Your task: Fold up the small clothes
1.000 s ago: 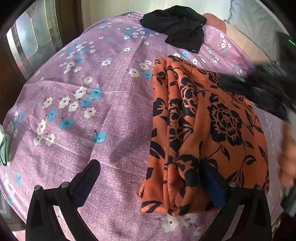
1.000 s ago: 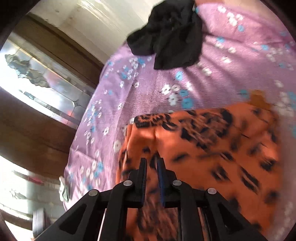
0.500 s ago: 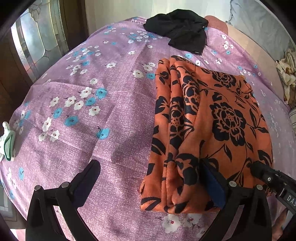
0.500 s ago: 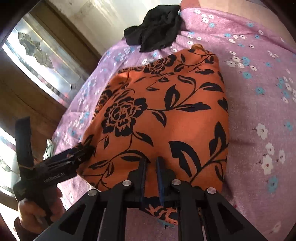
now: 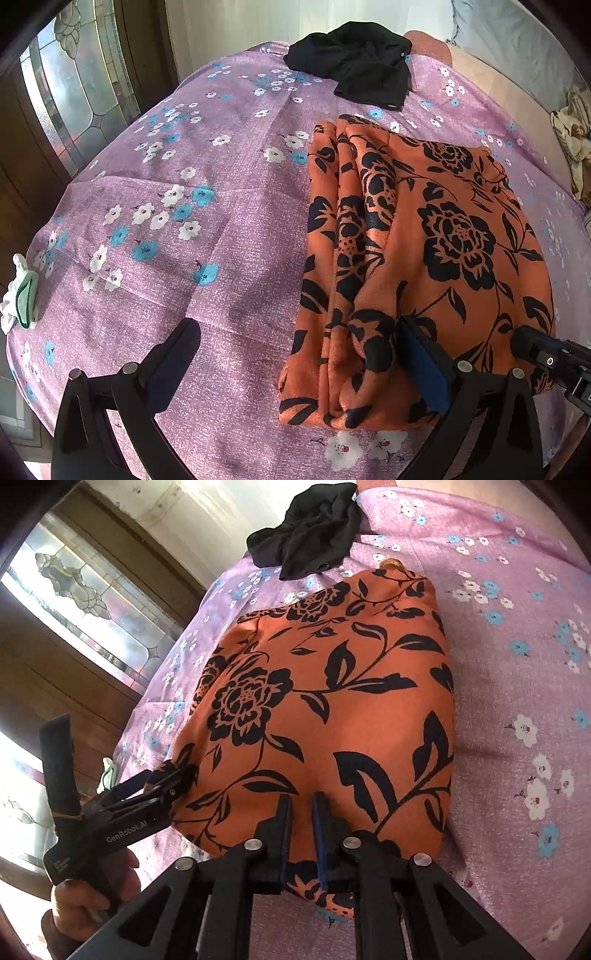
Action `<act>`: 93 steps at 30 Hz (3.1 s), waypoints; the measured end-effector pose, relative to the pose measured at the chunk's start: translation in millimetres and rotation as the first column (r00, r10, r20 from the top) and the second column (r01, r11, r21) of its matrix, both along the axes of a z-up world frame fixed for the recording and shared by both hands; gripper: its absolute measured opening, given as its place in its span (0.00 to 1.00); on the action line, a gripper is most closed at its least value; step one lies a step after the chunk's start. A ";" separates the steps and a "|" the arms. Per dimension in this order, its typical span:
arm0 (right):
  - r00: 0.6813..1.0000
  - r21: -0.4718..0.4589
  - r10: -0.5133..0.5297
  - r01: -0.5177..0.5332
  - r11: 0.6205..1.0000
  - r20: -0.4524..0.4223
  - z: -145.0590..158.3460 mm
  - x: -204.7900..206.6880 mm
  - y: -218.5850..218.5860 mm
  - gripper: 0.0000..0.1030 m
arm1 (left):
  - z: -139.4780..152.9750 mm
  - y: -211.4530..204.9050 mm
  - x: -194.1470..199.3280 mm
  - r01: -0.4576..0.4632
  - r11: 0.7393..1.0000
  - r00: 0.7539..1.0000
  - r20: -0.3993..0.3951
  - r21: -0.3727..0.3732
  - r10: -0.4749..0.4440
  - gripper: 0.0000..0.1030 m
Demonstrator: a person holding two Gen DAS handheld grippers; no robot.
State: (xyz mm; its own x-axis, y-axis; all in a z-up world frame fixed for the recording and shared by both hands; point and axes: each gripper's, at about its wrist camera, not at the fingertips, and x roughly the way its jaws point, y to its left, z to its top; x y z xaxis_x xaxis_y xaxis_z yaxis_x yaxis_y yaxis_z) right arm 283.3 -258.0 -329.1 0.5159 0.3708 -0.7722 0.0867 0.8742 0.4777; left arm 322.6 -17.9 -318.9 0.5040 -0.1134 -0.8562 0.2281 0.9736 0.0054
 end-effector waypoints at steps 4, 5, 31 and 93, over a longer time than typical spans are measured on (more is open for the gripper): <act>1.000 -0.007 0.000 0.001 1.000 0.003 -0.3 -0.9 0.7 0.14 | -0.5 -0.3 -0.8 0.002 1.000 1.000 0.009 0.005 -0.002 1.00; 1.000 -0.001 -0.003 0.003 1.000 -0.002 -0.3 -1.7 0.1 0.14 | -0.4 -0.8 -1.6 0.003 1.000 1.000 0.013 0.009 -0.003 1.00; 0.998 0.110 0.026 -0.019 0.994 -0.062 -13.4 -7.6 -6.8 0.14 | 2.3 -8.0 -7.7 0.017 0.997 0.996 0.084 0.077 -0.024 1.00; 0.996 0.175 -0.089 0.088 0.981 0.001 1.2 10.3 -49.6 0.14 | 20.7 -16.2 18.8 0.024 0.999 0.996 0.086 0.044 -0.028 1.00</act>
State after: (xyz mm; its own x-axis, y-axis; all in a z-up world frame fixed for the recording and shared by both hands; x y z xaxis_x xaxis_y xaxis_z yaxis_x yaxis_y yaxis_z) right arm 293.6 -307.6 -327.9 0.5594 0.4518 -0.6950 0.1551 0.7666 0.6231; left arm 341.4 -34.1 -298.2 0.5738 -0.0913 -0.8139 0.2499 0.9659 0.0678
